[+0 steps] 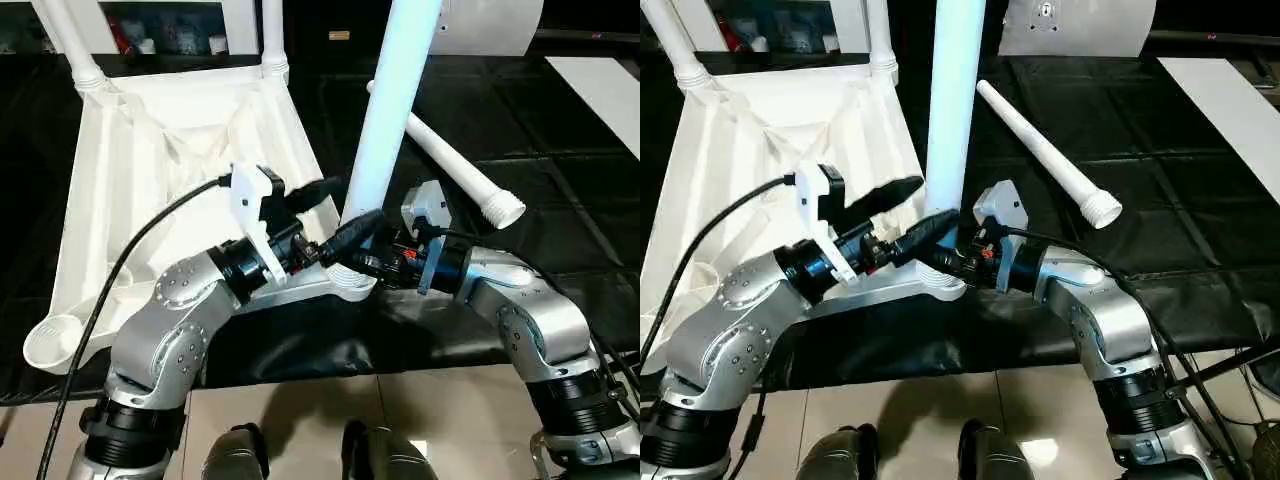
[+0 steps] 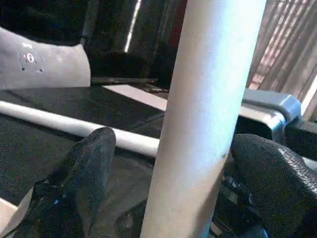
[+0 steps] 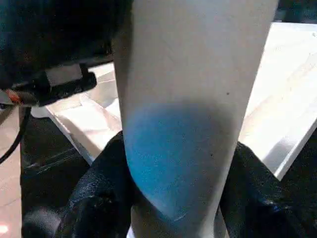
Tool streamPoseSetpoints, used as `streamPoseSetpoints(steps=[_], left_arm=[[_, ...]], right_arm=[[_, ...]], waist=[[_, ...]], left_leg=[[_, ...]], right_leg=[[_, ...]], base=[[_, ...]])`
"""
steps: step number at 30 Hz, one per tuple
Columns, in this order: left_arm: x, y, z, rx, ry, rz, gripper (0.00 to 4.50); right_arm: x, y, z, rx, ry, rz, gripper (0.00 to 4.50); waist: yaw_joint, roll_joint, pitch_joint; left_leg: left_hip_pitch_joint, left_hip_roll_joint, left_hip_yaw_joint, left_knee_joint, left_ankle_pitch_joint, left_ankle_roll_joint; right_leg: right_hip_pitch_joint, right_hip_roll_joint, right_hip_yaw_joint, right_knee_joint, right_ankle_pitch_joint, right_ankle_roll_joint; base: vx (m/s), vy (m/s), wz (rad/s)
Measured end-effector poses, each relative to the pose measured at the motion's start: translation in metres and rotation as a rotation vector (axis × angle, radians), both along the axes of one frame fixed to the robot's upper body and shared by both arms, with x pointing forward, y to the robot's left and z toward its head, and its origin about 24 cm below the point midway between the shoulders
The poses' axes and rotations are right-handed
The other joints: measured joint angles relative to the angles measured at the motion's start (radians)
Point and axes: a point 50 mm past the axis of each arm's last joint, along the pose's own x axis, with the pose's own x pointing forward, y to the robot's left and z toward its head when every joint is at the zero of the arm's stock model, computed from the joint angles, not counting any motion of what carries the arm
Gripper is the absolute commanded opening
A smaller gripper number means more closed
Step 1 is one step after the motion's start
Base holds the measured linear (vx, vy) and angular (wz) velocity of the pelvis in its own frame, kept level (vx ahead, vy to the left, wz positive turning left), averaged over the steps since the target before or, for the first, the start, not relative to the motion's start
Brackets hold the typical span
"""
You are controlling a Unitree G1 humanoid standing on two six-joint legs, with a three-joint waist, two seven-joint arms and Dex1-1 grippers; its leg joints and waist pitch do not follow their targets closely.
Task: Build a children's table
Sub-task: Insert table leg to table base
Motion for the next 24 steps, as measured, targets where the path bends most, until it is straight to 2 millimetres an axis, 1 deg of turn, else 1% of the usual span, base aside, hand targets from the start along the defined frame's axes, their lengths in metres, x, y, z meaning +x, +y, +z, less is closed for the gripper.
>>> streamPoseSetpoints(steps=[5,7,9,11,12,15,16,18,20,24], left_arm=[[0.0000,-0.0002,-0.0001,0.011,-0.010,0.002,3.93],[0.0005,-0.0004,-0.0011,0.040,-0.027,0.009,3.93],[0.0040,-0.0006,-0.0046,0.116,-0.063,0.030,3.93],[0.0044,-0.0014,-0.0054,0.135,-0.083,0.037,3.93],[0.0046,-0.0026,-0.0061,0.141,-0.091,0.040,3.88],[0.0053,-0.0026,-0.0058,0.158,-0.122,0.054,3.48],[0.0054,-0.0025,-0.0053,0.164,-0.131,0.057,3.40],[0.0055,-0.0023,-0.0048,0.169,-0.144,0.062,3.40],[0.0054,-0.0022,-0.0046,0.182,-0.168,0.065,3.16],[0.0046,-0.0034,-0.0049,0.207,-0.214,0.052,2.85]], right_arm=[[-0.0003,0.0010,-0.0005,-0.005,-0.001,0.005,1.93],[-0.0003,0.0010,-0.0005,-0.007,-0.004,0.004,1.93],[-0.0003,0.0015,-0.0004,-0.006,-0.009,0.005,1.93],[0.0002,0.0016,-0.0016,-0.004,-0.005,0.002,1.93],[0.0007,0.0013,-0.0030,-0.004,0.000,0.000,1.93],[0.0009,0.0011,-0.0036,-0.006,0.002,-0.003,1.93],[0.0010,0.0011,-0.0037,-0.006,0.003,-0.004,1.93],[0.0011,0.0009,-0.0037,-0.007,0.002,-0.006,1.93],[0.0011,0.0010,-0.0037,-0.007,0.002,-0.006,1.93],[0.0011,0.0012,-0.0040,-0.009,0.001,-0.006,1.93]], waist=[[0.000,0.000,0.000],[0.000,0.000,0.000],[0.000,0.000,0.000],[-0.001,0.000,0.000],[0.000,0.000,0.000],[0.000,0.000,0.000],[0.000,0.000,0.000],[0.000,0.000,0.000],[0.000,0.000,0.000],[0.000,0.000,0.000]], left_leg=[[0.000,0.000,0.000,-0.001,0.000,0.000],[0.000,0.000,0.000,-0.002,0.000,0.000],[0.000,0.000,0.000,-0.001,0.000,0.000],[0.000,0.000,0.000,-0.001,0.000,0.000],[0.000,0.000,0.000,-0.001,0.000,0.000],[0.000,0.000,0.000,-0.001,0.000,0.000],[0.000,0.000,0.000,-0.001,0.000,0.000],[0.000,0.000,0.000,-0.001,0.000,0.000],[0.000,0.000,0.000,-0.001,0.000,0.000],[0.000,0.000,0.000,-0.001,0.000,0.000]], right_leg=[[-0.001,0.000,0.000,0.000,0.000,0.000],[-0.001,0.000,0.000,0.000,0.000,0.000],[-0.001,0.000,0.000,0.000,0.000,0.000],[-0.001,0.000,0.000,0.000,0.000,0.000],[-0.001,0.000,0.000,0.000,0.000,0.000],[-0.001,0.000,0.000,0.000,0.000,0.000],[-0.001,0.000,0.000,0.000,0.000,0.000],[-0.001,0.000,0.000,0.000,0.000,0.000],[-0.001,0.000,0.000,0.000,0.000,0.000],[-0.001,0.000,0.000,0.000,0.000,0.000]], base=[[0.000,0.000,0.00],[0.000,0.000,0.00],[0.000,0.000,0.00],[0.000,0.000,0.00],[0.000,0.000,0.00],[0.000,0.000,0.00],[0.000,0.000,0.00],[0.000,0.000,0.00],[0.000,0.000,0.00],[0.000,0.000,0.00]])
